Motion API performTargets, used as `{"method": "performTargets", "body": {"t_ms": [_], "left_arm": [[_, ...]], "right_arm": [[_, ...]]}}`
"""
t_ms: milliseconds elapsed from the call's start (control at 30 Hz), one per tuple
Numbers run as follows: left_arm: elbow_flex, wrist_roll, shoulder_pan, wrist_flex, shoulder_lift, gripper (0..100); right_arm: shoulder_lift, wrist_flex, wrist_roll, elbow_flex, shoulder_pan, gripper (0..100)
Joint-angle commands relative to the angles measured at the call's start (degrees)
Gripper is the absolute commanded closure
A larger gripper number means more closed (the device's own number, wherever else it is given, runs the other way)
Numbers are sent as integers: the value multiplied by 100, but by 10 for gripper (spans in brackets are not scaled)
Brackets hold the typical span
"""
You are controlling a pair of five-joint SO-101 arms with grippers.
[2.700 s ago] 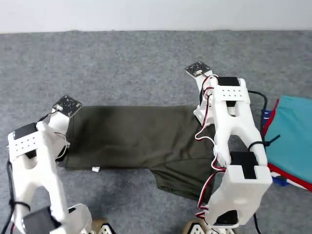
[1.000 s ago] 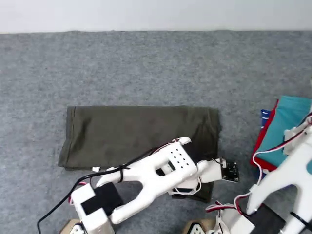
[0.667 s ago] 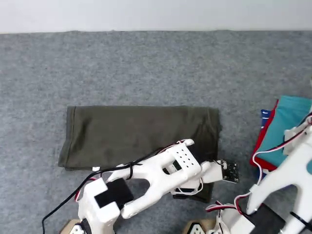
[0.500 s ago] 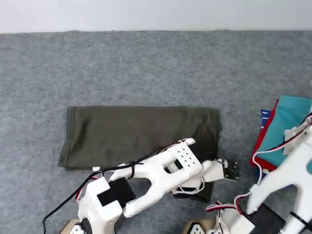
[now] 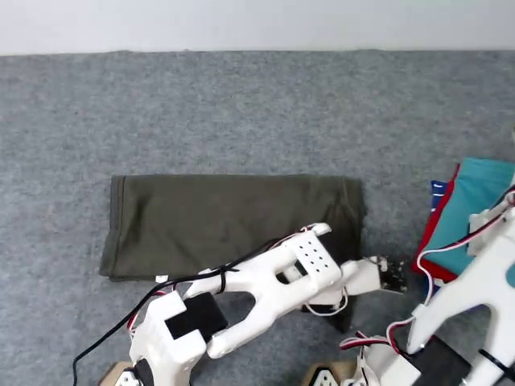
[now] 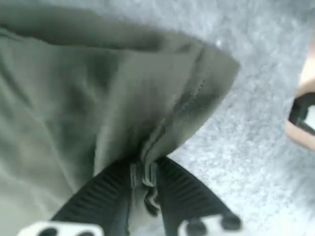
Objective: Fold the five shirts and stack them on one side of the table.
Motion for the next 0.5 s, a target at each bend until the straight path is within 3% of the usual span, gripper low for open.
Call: {"method": "performTargets", "body": {"t_ms": [0,467], "left_arm": [[-637,-53,-97,264,-44,986],[-1385,-237,-1600,352,26,985]], "right_arm": [[-224,207,44,-255,40,987],[-215,207,18,-255,40,988]]}}
